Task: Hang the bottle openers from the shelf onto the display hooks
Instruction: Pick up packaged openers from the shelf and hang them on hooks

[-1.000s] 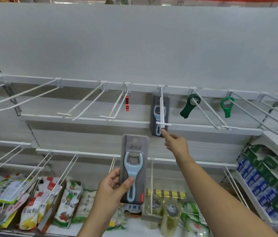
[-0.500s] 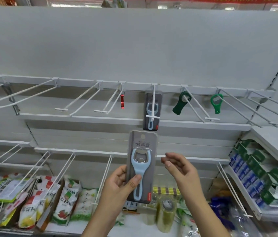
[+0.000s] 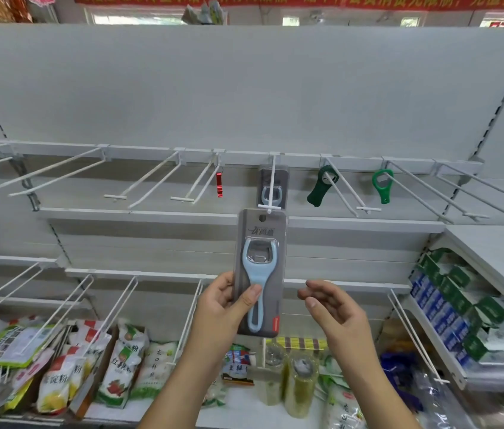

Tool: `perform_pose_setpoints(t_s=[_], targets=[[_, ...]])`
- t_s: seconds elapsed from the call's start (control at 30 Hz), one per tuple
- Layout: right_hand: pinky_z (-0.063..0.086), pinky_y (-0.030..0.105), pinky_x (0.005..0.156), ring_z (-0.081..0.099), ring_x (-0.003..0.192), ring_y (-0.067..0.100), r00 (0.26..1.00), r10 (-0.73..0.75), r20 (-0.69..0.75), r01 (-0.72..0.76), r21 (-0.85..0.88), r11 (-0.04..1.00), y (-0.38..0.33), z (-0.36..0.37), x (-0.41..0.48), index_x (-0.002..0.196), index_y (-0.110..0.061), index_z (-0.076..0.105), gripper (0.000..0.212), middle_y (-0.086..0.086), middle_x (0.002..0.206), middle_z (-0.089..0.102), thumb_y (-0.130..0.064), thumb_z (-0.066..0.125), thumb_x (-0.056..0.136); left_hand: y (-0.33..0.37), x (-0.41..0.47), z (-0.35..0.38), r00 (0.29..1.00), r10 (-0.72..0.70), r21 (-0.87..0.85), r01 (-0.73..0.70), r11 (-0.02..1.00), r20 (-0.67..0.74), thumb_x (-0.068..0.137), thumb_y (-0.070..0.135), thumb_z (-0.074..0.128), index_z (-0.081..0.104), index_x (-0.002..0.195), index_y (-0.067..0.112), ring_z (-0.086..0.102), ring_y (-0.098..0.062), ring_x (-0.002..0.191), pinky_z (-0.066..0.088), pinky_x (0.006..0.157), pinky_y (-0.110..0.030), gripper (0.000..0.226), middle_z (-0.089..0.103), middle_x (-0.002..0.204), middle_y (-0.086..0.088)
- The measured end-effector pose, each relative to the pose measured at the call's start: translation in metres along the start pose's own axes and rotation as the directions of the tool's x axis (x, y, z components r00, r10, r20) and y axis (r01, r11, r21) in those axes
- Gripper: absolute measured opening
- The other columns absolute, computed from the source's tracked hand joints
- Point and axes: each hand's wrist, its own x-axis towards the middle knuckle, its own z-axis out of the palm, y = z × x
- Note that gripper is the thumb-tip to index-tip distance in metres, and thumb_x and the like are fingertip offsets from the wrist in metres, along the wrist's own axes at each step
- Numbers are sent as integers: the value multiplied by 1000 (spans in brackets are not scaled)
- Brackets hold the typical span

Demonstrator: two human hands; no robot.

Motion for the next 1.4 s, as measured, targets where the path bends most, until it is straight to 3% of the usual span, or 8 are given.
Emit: perform_pose_setpoints(t_s=[0.23,0.4,0.6,0.87,1.2,1.3,1.4], targets=[[55,17,83,71,100,14,999,-25,-27,25,8,1000,-3,-1,-2,111,-13,69,25,3,102,76,-1,67,90,4,14,11,999,-26,40,25,999,25,91,18,70,65,112,16,76,-20,91,61,75,-33,22,79,101,-3],[55,19,84,71,101,16,999,-36,-36,36,11,999,-5,0,-1,111,-14,70,25,3,102,76,-2,67,89,-2,22,17,998,-41,51,39,998,42,93,17,68,65,111,16,76,-17,91,59,70,-25,19,79,102,-1],[55,19,86,71,101,14,998,-31,-50,32,14,999,-6,-4,1,112,-15,69,25,3,102,77,-2,66,91,-8,35,18,999,-24,33,23,999,37,95,21,65,64,112,20,76,-14,93,60,74,-27,17,79,103,3],[56,26,92,71,104,15,997,-19,-80,18,-10,1000,-8,-7,8,120,-17,66,29,3,104,76,-6,64,93,-26,131,37,997,-73,155,72,985,5,99,32,60,60,113,20,71,-18,100,58,79,-30,18,71,117,-3],[55,26,94,70,106,15,989,-20,-146,15,-39,999,-15,-13,14,120,-18,66,30,3,106,76,-8,63,92,-39,215,49,997,-70,128,66,990,28,100,25,61,64,111,14,69,-19,98,52,72,-21,16,71,110,-4],[54,26,94,70,107,15,989,-19,-144,12,-55,998,-15,-9,15,120,-19,66,30,2,106,76,-12,63,91,-43,221,44,995,-102,132,98,986,19,96,31,66,67,116,10,68,-17,95,53,76,-24,29,72,109,-3],[55,23,91,70,107,14,990,-22,-138,13,-66,998,-14,-4,16,122,-19,66,30,2,107,76,-10,62,93,-57,214,28,989,-150,224,148,963,-8,89,48,70,71,110,8,68,-25,100,52,80,-30,45,74,106,-8]])
